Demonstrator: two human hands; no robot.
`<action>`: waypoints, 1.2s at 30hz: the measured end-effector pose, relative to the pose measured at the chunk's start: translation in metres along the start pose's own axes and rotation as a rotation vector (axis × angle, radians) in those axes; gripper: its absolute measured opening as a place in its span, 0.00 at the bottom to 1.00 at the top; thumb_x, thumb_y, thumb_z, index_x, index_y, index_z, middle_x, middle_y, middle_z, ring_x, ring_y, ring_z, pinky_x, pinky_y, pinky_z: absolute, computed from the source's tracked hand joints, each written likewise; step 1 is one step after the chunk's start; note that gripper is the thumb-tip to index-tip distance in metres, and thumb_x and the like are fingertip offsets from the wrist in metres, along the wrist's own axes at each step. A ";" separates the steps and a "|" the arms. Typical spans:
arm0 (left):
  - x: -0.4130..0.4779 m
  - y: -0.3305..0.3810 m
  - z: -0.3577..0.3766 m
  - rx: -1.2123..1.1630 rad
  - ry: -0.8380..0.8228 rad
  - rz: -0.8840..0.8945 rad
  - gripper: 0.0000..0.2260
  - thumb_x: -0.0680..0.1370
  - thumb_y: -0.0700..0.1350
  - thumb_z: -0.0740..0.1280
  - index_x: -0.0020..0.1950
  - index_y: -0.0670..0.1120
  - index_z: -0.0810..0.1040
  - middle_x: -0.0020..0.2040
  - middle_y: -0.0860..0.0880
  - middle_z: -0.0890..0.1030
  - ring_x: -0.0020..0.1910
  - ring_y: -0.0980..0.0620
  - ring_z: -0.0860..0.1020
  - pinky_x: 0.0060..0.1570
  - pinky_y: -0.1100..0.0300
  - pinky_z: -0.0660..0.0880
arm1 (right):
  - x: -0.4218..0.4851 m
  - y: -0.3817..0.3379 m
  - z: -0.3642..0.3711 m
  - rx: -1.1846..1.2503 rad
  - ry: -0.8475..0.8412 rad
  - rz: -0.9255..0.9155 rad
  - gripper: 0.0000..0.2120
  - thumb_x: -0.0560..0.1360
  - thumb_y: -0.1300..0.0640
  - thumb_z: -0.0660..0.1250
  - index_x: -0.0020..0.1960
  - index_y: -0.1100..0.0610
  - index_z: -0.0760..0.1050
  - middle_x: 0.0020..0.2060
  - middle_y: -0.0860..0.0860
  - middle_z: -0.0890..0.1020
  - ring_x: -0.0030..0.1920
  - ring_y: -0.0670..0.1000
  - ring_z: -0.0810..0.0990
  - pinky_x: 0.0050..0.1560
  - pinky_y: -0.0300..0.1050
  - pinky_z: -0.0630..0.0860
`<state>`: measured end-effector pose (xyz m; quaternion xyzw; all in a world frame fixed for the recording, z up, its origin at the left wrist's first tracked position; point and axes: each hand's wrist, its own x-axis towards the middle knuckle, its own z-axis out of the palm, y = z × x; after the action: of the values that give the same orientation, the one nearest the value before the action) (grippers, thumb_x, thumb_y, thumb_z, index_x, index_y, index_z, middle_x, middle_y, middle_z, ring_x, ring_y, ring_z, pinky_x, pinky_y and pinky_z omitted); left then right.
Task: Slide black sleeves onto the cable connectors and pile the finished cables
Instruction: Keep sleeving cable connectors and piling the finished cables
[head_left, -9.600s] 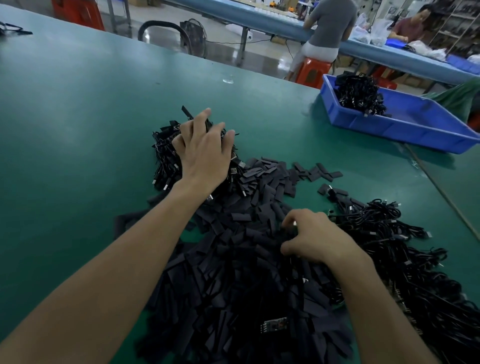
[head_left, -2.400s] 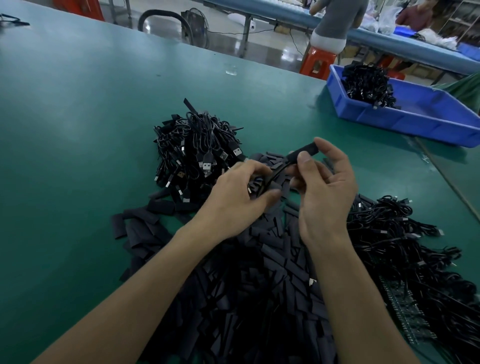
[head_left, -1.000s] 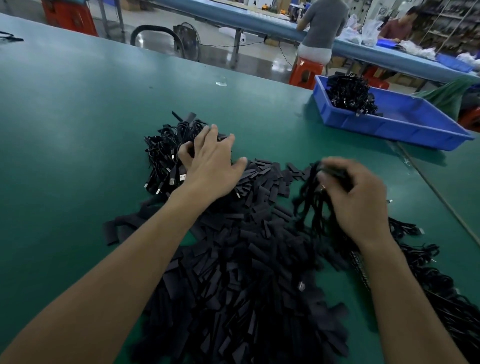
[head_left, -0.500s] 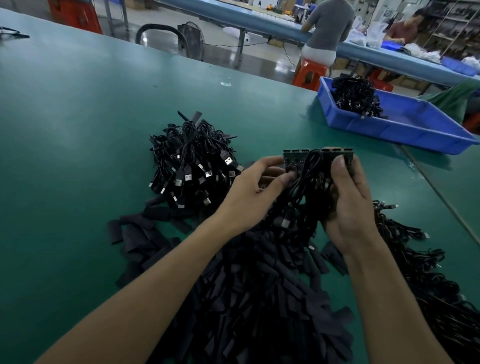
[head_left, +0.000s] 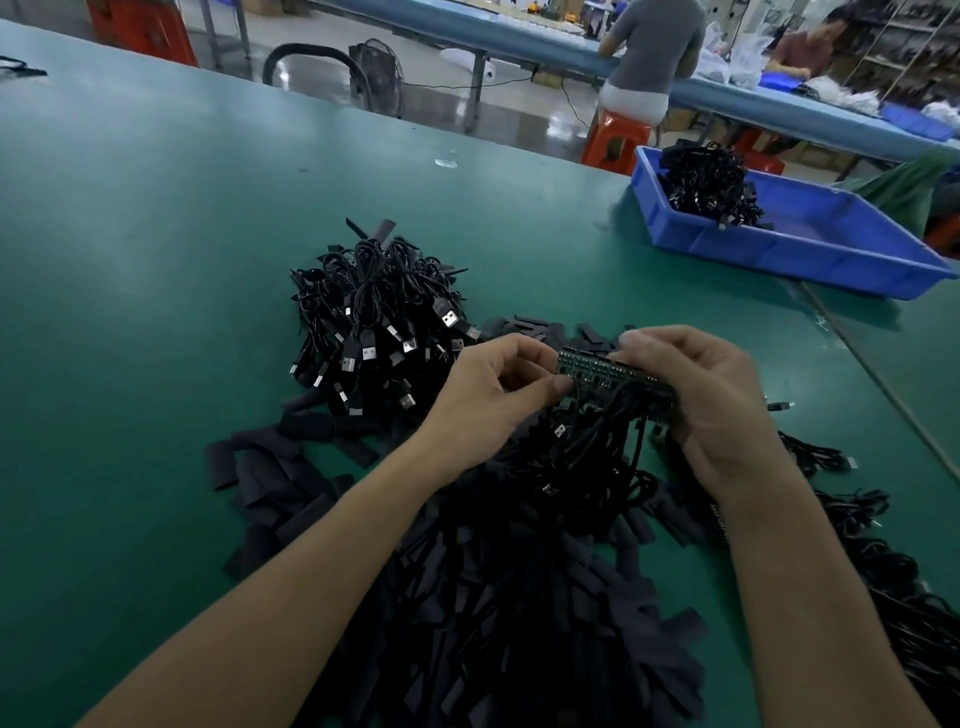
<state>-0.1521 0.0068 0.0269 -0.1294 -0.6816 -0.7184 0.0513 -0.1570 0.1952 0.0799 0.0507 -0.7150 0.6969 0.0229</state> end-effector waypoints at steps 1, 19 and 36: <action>0.000 0.001 0.001 0.012 -0.016 0.001 0.07 0.75 0.40 0.75 0.44 0.50 0.79 0.33 0.59 0.79 0.32 0.60 0.73 0.35 0.69 0.71 | 0.000 -0.002 0.002 -0.093 -0.047 -0.023 0.09 0.62 0.54 0.82 0.41 0.52 0.86 0.39 0.54 0.87 0.38 0.49 0.84 0.45 0.41 0.82; -0.006 0.002 -0.001 -0.271 -0.099 -0.155 0.04 0.70 0.50 0.73 0.38 0.51 0.83 0.35 0.54 0.79 0.35 0.57 0.73 0.39 0.65 0.71 | -0.001 0.010 0.014 0.062 -0.310 0.114 0.10 0.61 0.55 0.78 0.41 0.57 0.85 0.38 0.55 0.86 0.36 0.47 0.83 0.42 0.37 0.81; 0.000 0.008 0.009 -0.584 -0.095 -0.209 0.07 0.75 0.49 0.69 0.39 0.49 0.84 0.38 0.50 0.84 0.36 0.56 0.81 0.41 0.62 0.80 | -0.001 0.003 0.013 0.285 -0.099 0.181 0.06 0.62 0.62 0.76 0.39 0.58 0.85 0.35 0.55 0.86 0.32 0.49 0.84 0.35 0.41 0.83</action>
<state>-0.1489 0.0147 0.0345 -0.1016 -0.4574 -0.8784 -0.0940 -0.1563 0.1823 0.0760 0.0231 -0.6110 0.7870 -0.0826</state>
